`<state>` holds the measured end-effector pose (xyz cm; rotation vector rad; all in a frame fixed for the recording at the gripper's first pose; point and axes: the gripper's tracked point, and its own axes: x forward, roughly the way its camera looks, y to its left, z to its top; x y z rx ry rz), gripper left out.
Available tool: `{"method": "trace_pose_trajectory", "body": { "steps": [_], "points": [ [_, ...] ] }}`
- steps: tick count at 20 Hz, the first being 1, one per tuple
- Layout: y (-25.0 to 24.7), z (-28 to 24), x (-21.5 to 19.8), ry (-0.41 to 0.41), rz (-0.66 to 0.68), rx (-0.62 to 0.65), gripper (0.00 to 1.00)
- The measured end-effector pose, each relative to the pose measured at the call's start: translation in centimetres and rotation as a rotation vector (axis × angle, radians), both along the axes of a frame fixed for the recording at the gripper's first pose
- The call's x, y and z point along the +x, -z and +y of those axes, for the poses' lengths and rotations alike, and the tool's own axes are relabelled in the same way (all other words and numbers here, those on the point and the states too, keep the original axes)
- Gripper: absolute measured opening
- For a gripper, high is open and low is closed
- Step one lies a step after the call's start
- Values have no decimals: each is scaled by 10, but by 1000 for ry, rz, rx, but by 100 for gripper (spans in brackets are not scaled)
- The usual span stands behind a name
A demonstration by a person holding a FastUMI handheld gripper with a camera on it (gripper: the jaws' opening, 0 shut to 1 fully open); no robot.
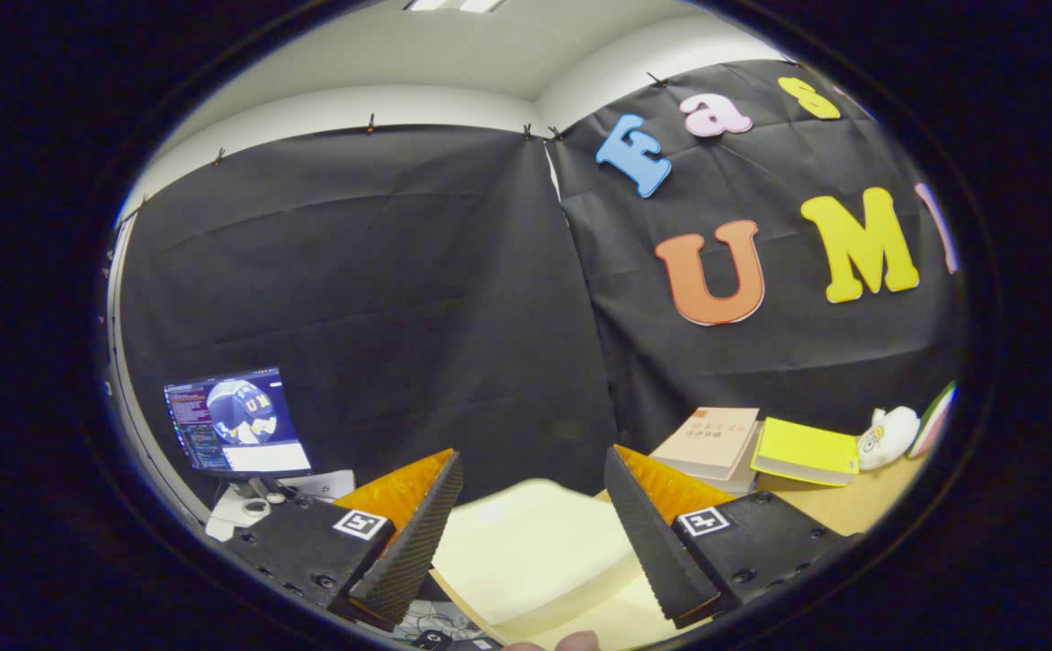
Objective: Open the storage box then place both shoes into the box .Put the left shoe in first, then the right shoe, with the right side of both shoes facing outward in a uniform manner.
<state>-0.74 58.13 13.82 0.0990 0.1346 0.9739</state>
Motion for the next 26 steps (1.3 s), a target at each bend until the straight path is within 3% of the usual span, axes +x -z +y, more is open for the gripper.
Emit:
{"method": "trace_pose_trajectory", "body": {
  "steps": [8,16,20,26],
  "points": [
    [7,-89,23,237,-144,13,100],
    [34,-234,39,460,-68,3,100],
    [51,-309,55,580,-48,-94,100],
    [89,-362,68,624,18,-312,100]
  ]
}}
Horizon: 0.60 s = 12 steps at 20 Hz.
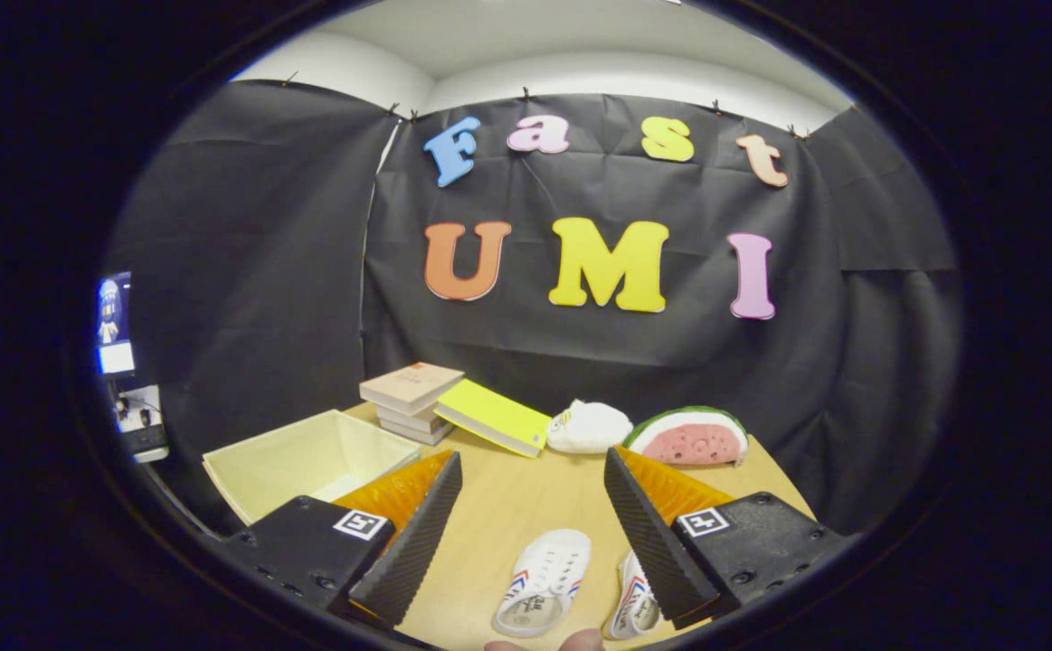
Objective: Open the storage box then place both shoes into the box .Put the left shoe in first, then the right shoe, with the right side of both shoes facing outward in a uniform manner.
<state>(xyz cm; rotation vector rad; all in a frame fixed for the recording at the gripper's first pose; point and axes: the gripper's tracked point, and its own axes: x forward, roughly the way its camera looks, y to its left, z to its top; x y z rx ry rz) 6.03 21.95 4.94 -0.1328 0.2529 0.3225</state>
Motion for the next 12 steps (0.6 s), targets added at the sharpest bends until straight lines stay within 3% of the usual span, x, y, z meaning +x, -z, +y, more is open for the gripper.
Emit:
{"method": "trace_pose_trajectory", "body": {
  "steps": [3,10,12],
  "points": [
    [30,-12,19,25,128,1,100],
    [125,-29,19,41,438,-47,100],
    [150,-49,21,86,488,-97,100]
  ]
}}
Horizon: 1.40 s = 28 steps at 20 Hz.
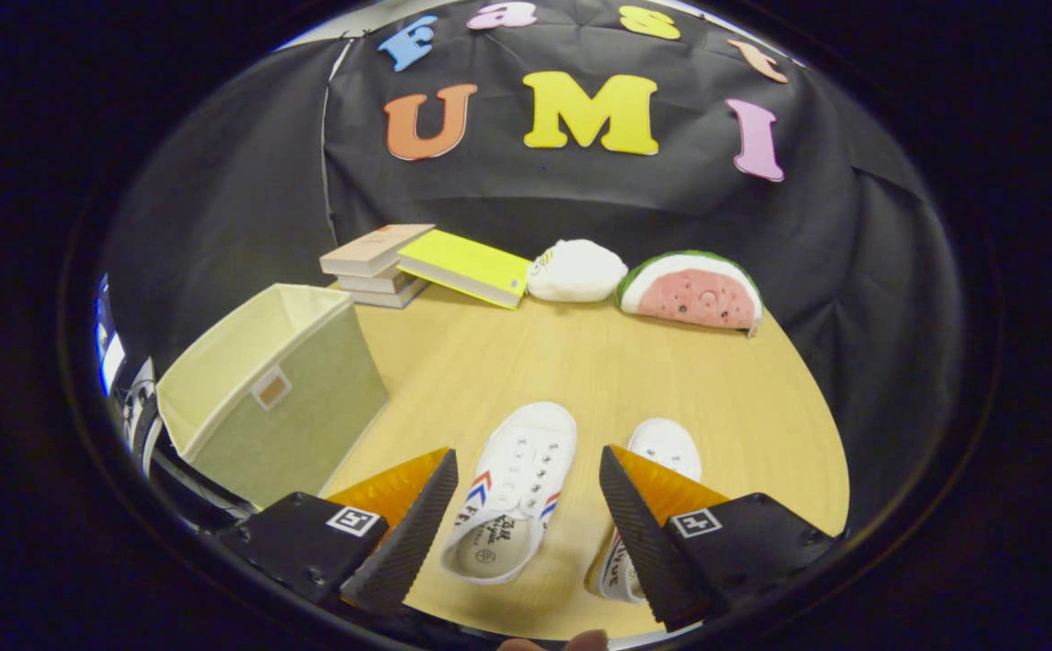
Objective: Open the storage box then place both shoes into the box .Put the left shoe in first, then the right shoe, with the right side of both shoes facing outward in a uniform manner.
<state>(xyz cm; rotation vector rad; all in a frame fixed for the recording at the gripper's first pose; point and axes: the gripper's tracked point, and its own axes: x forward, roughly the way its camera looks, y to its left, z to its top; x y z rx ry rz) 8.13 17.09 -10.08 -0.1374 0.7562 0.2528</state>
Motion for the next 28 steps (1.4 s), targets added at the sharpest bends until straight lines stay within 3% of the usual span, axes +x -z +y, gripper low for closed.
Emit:
{"method": "trace_pose_trajectory", "body": {
  "steps": [8,14,19,23,27,28],
  "points": [
    [55,-11,-6,54,223,33,100],
    [75,8,0,47,323,63,85],
    [88,18,2,51,395,122,53],
    [88,20,2,9,398,178,25],
    [87,20,2,41,422,322,7],
    [85,20,4,58,424,366,7]
  ]
}}
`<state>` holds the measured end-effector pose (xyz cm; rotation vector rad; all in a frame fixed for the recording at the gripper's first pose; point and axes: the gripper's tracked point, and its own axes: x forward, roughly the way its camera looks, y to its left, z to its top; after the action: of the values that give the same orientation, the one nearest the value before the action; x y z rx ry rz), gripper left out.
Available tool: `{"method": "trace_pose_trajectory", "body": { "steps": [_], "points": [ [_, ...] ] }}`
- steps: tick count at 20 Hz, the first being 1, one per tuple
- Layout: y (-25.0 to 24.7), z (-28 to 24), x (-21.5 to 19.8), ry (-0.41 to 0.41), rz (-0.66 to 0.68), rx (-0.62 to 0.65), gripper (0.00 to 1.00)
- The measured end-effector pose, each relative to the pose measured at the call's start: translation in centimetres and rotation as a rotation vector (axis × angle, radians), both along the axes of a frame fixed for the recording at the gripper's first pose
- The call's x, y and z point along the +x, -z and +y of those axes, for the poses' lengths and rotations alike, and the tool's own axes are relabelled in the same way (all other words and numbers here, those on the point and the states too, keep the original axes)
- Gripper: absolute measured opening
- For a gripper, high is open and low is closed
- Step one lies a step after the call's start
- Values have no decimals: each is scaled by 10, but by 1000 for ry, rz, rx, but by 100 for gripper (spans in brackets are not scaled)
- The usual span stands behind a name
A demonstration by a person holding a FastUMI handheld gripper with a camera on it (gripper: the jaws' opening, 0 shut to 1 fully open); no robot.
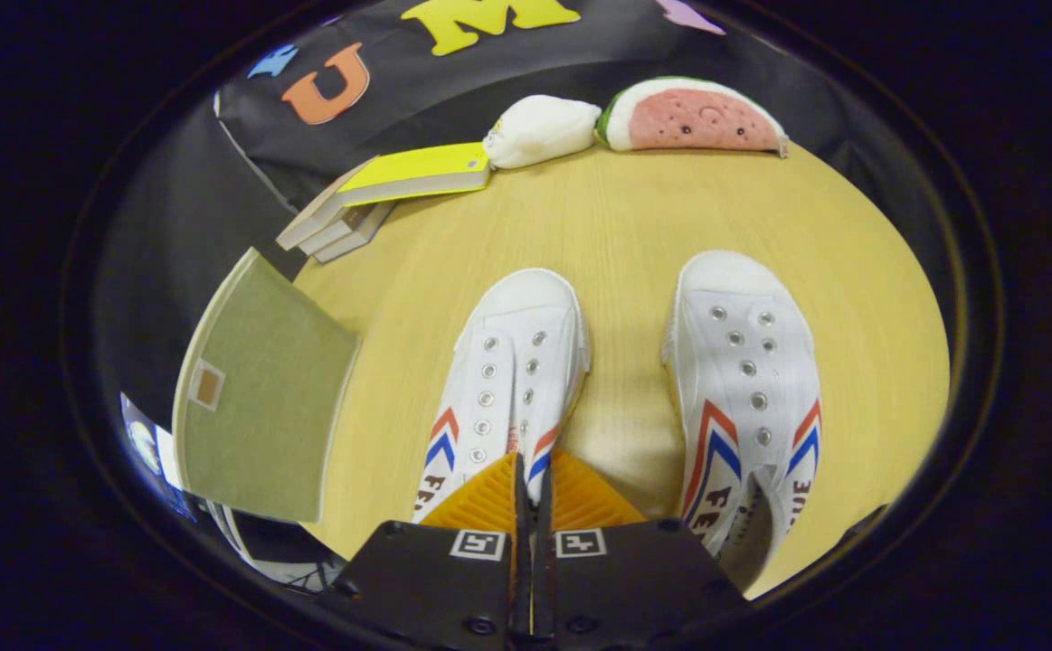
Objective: Open the storage box then place both shoes into the box .Put the left shoe in first, then the right shoe, with the right side of both shoes facing outward in a uniform manner.
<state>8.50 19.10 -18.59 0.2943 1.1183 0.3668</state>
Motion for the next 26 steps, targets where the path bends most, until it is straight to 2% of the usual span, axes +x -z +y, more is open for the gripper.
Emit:
{"method": "trace_pose_trajectory", "body": {
  "steps": [5,8,12,19,22,26],
  "points": [
    [-31,9,7,77,-30,134,6],
    [-62,24,1,76,-67,161,5],
    [-133,58,-14,73,-122,177,5],
    [-251,162,-45,25,-220,121,5],
    [-267,225,-55,-16,-214,123,6],
    [-247,297,-65,-62,-170,111,6]
  ]
}}
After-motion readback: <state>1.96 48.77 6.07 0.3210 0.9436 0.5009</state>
